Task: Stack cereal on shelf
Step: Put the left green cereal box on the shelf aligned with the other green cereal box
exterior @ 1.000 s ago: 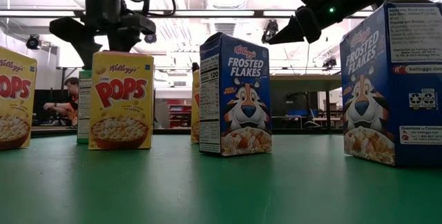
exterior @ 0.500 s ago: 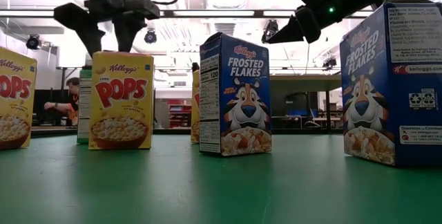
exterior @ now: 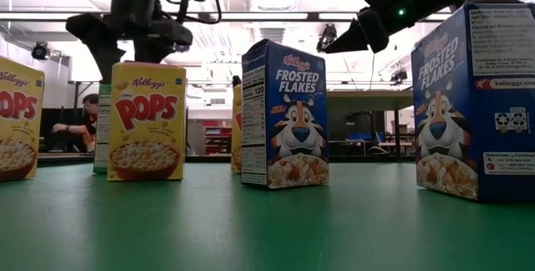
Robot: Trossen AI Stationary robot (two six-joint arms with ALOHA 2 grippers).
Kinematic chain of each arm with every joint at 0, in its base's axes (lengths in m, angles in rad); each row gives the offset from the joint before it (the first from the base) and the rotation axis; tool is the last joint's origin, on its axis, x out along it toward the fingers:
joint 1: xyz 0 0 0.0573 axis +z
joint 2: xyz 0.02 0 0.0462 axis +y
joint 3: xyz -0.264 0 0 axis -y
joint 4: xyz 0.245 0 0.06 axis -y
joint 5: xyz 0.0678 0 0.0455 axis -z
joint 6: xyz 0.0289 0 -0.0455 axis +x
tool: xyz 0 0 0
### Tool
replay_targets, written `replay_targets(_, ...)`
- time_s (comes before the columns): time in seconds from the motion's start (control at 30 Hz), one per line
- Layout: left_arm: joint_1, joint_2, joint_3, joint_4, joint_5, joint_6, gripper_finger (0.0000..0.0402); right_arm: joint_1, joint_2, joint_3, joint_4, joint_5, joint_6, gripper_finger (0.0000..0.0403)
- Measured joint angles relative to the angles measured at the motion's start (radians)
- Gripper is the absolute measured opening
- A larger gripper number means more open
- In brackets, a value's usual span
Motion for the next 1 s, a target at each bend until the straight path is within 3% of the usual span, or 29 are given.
replay_targets(0.73,0.0,0.007,-0.006,0.027,-0.042,0.008,0.023,0.0,0.0,0.0,-0.003,0.0,0.0,0.0009)
replay_targets(1.0,-0.001,0.007,-0.062,0.06,-0.039,-0.008,0.023,0.0,0.0,0.0,-0.004,0.0,0.0,0.0009)
